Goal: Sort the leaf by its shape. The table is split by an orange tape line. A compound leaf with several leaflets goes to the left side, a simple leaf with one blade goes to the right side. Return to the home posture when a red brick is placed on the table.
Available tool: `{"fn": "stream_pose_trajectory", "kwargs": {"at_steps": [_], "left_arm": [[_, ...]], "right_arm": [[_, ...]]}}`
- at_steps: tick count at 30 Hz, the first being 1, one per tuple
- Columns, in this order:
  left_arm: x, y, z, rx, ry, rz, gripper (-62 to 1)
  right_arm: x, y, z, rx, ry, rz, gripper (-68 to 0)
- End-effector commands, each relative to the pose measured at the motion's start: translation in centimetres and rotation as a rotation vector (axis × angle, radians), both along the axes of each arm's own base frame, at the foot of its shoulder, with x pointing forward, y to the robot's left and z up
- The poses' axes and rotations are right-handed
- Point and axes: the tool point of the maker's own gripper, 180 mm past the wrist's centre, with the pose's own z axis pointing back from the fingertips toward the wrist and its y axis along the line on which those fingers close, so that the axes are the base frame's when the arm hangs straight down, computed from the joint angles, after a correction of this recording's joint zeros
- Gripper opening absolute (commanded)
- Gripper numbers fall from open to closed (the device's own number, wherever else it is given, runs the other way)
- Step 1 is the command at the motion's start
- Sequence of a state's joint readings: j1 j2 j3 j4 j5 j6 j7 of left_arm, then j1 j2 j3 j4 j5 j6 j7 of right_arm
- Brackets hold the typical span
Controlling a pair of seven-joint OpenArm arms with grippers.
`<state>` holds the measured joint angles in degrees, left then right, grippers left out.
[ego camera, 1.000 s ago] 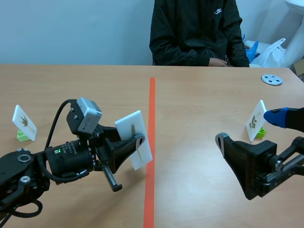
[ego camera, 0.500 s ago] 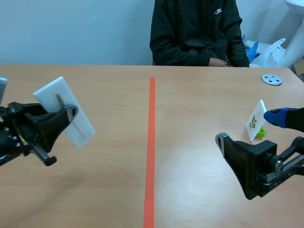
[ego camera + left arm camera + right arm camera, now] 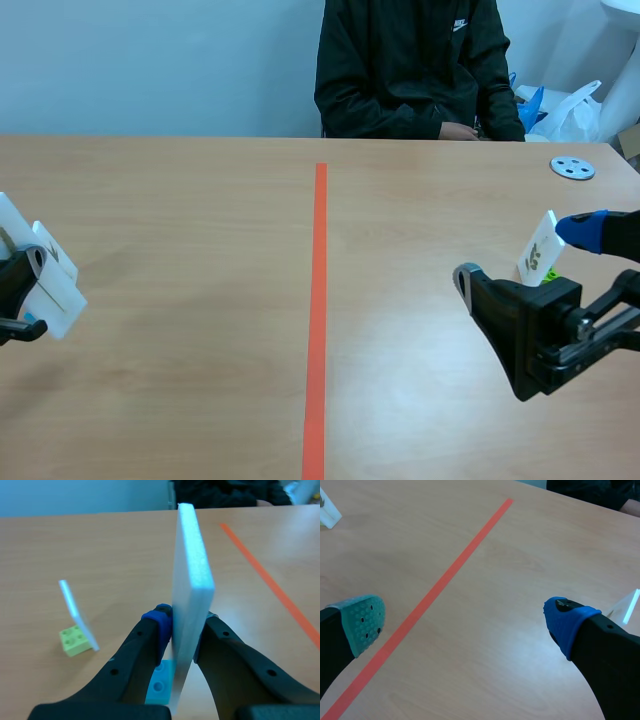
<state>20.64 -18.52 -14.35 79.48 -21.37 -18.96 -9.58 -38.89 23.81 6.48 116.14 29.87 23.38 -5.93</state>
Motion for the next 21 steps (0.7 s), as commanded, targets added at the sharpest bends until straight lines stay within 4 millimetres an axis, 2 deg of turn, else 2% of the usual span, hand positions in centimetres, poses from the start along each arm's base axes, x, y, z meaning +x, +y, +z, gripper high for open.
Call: {"fn": "stream_pose_trajectory", "kwargs": {"at_steps": [1,12,18,21], "left_arm": [[0.6,0.5,0.5,-0.014,-0.030,0.031,-56.9],[2.6,4.9,-2.6,-0.033,0.001,0.255,-56.8],[3.6,6.7,-3.8,-0.050,0.001,0.352,-56.8],[3.4,7.1,-4.1,-0.053,-0.005,0.373,-56.8]], "right_arm": [[0.5,-0.3,0.8,0.003,-0.033,-0.003,0.4],[0.5,-0.3,0.9,0.001,-0.036,-0.002,0.4],[0.5,-0.3,0.9,0.001,-0.036,-0.003,0.4],[0.5,-0.3,0.9,0.001,-0.035,-0.003,0.4]]}}
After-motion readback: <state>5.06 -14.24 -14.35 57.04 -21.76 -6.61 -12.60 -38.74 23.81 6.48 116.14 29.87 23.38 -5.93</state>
